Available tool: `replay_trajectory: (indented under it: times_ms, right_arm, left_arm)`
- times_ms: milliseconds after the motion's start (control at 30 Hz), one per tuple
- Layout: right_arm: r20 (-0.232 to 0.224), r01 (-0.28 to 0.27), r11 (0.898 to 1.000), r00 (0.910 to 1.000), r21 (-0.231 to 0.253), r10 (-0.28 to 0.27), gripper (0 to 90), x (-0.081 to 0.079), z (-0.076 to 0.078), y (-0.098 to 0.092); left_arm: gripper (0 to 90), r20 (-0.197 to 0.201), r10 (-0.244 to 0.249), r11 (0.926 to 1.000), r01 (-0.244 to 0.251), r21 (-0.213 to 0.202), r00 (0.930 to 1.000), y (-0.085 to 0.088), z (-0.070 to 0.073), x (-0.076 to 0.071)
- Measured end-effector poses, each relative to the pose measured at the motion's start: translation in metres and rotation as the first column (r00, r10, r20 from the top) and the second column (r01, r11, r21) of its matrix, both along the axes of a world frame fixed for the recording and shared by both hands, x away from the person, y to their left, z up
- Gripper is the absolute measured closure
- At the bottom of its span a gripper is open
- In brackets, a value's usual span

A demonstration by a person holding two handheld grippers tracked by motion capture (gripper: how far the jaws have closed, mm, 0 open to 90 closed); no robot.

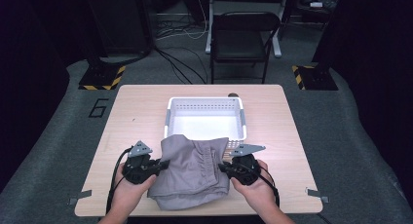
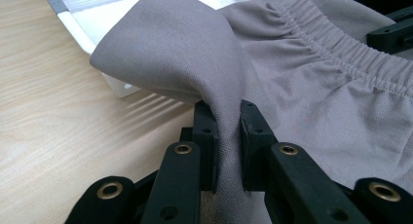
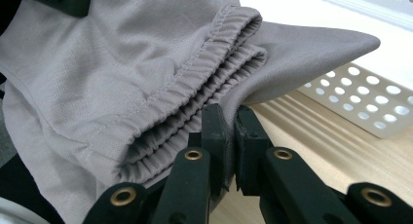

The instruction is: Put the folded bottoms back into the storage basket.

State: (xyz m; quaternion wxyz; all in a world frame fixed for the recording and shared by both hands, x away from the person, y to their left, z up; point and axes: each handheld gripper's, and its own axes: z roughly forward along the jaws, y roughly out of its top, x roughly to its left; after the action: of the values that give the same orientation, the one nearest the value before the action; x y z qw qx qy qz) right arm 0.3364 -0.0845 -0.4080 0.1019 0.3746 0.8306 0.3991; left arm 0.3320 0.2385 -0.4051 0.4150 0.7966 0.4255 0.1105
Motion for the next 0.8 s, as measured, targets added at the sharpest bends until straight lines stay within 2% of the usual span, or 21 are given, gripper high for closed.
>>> replay_trajectory:
  times_ms: [100,233,667,800]
  right_arm:
    - [0.008,-0.005,1.000,1.0000,-0.005,0.005,85.0,0.001,0.003,0.000]
    - [0.012,-0.010,1.000,0.9999,-0.009,0.010,85.0,0.003,0.011,-0.002]
    - [-0.007,-0.004,1.000,1.0000,0.011,0.004,85.0,0.013,0.032,-0.007]
    - [0.009,-0.009,1.000,0.9999,0.005,0.009,84.9,0.016,0.038,-0.009]
  left_arm:
    - [80.0,0.010,0.005,1.0000,-0.004,-0.008,0.9999,-0.001,0.003,0.001]
    - [80.0,0.017,-0.008,0.9999,0.008,0.008,0.9998,-0.001,0.014,0.004]
    - [80.0,0.027,-0.025,0.9994,0.024,0.025,0.9993,-0.006,0.037,0.015]
    - [80.0,0.043,-0.023,0.9993,0.022,0.030,0.9988,-0.009,0.043,0.019]
